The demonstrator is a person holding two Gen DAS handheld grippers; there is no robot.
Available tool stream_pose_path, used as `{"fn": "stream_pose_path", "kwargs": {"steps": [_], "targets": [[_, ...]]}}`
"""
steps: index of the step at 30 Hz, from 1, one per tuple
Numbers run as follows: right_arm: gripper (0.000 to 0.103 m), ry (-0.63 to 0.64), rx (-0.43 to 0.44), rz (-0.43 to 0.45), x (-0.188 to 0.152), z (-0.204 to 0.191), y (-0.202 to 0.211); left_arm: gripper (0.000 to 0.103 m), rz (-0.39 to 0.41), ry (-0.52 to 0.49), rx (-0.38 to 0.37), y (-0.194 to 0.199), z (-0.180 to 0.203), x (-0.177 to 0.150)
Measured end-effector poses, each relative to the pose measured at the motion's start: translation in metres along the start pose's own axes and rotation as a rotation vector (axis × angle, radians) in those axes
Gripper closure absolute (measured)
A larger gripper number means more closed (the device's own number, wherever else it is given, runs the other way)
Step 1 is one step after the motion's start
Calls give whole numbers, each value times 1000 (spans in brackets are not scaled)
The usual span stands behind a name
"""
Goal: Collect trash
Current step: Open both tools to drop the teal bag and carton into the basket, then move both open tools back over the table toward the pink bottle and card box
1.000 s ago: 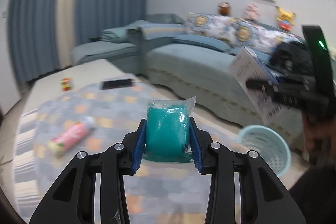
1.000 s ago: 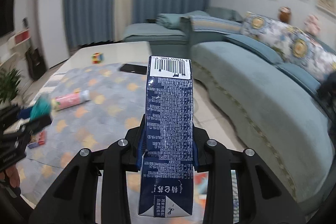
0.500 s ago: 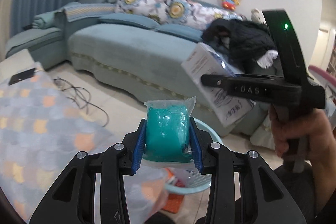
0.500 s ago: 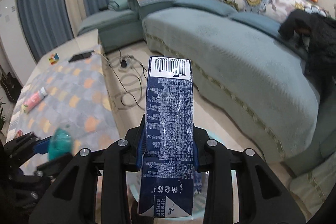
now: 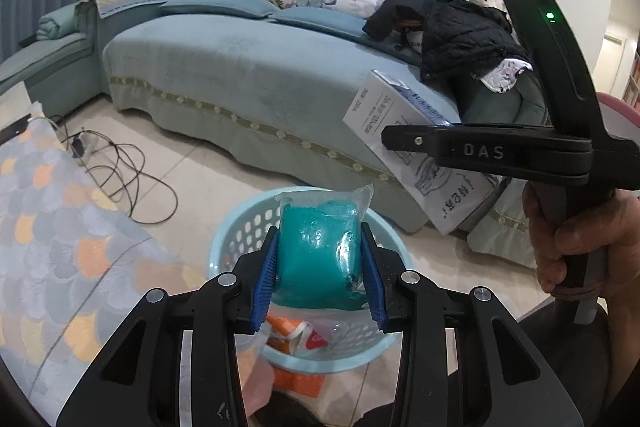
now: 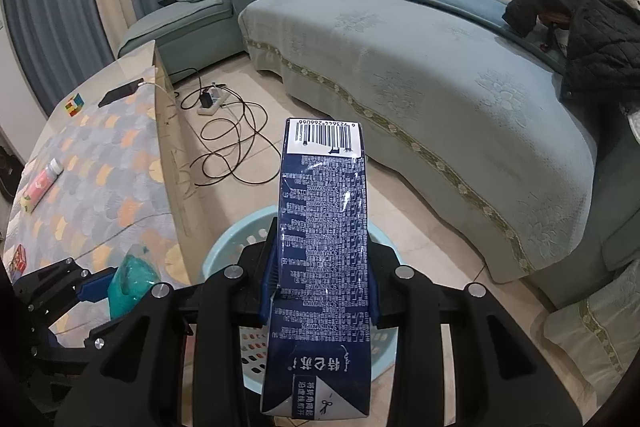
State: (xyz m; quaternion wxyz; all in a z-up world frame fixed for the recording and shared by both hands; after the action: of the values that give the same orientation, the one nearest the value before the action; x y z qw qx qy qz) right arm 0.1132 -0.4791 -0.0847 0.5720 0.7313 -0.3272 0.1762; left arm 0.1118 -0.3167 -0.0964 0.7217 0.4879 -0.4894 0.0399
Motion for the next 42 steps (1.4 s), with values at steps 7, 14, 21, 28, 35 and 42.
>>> {"fn": "stream_pose_path", "kwargs": {"steps": [7, 14, 21, 28, 35, 42], "targets": [[39, -16, -18, -22, -3, 9, -4, 46, 6, -7, 23, -5, 8, 6], [35, -30, -28, -3, -2, 11, -1, 28, -5, -11, 37, -5, 7, 2], [35, -23, -18, 43, 0, 0, 10, 16, 25, -112, 94, 30, -4, -13], [35, 25, 17, 102, 3, -37, 18, 13, 86, -72, 191, 91, -60, -20], [33, 115, 70, 121, 10, -98, 10, 9, 119, -26, 340, 126, -117, -32], [33, 214, 162, 86, 15, -187, -20, 9, 41, 21, 668, 140, -216, -61]]}}
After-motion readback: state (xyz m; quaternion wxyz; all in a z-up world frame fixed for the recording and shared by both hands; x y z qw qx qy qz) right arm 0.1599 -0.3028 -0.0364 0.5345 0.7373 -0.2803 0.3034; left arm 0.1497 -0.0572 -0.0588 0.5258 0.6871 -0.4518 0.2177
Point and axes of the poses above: each gripper's, at about its wrist camera, not at the fingertips, and y roughly against the way its jaws point, z to its right, x to its top, the point moved 9 cm from there along -y, roughly the way its jaws point, and after that the axes turned 15 degrees about x, right-handed, at the moved point
